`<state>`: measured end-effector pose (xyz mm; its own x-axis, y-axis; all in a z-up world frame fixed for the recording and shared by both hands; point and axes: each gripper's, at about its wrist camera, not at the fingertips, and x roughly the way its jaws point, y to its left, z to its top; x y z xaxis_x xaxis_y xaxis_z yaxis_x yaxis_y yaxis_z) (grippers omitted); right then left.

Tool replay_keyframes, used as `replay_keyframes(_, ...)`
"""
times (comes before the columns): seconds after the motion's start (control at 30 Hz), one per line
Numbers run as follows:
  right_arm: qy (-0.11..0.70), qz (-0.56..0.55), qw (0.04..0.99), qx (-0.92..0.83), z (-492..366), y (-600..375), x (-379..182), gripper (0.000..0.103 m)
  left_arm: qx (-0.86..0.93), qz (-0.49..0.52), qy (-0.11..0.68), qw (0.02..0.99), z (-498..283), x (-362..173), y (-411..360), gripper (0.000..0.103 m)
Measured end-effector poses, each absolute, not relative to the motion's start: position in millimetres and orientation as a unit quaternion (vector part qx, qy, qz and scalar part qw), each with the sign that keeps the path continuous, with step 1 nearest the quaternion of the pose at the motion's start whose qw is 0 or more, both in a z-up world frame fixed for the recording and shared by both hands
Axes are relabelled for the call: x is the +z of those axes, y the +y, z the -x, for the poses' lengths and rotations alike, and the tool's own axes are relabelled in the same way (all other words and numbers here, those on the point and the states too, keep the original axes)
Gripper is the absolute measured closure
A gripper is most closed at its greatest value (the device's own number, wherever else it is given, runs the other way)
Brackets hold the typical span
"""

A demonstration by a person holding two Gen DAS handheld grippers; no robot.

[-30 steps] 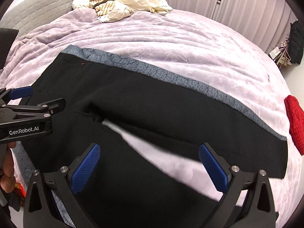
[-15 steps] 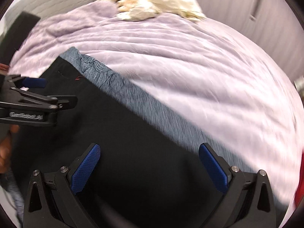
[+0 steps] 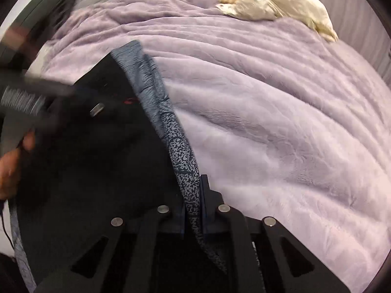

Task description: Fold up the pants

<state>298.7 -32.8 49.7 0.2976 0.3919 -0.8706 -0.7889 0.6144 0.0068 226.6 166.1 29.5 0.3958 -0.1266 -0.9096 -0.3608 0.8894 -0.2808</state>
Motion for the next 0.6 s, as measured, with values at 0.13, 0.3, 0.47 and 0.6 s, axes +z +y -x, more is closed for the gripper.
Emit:
replay_keyframes(0.13,0.397,0.269,0.798,0.366,-255.0,-23.1,68.4,0.094,0.087,0.282,0.54,0.788,-229.8,36.1,174.0,0.0)
replay_keyframes(0.3,0.352,0.329,0.811,0.333,-208.1,-9.7,72.1,0.094,0.078,0.357,0.492,0.79,-199.3,56.5,178.4,0.0)
replay_keyframes(0.47,0.366,0.318,0.813,0.321,-196.9,-8.1,64.3,0.094,0.102,0.357,0.458,0.808,-180.8,80.7,182.6,0.0)
replay_keyframes(0.6,0.357,0.337,0.815,0.308,-186.8,-2.6,64.7,0.094,0.132,0.334,0.522,0.774,-219.5,43.9,179.3,0.015)
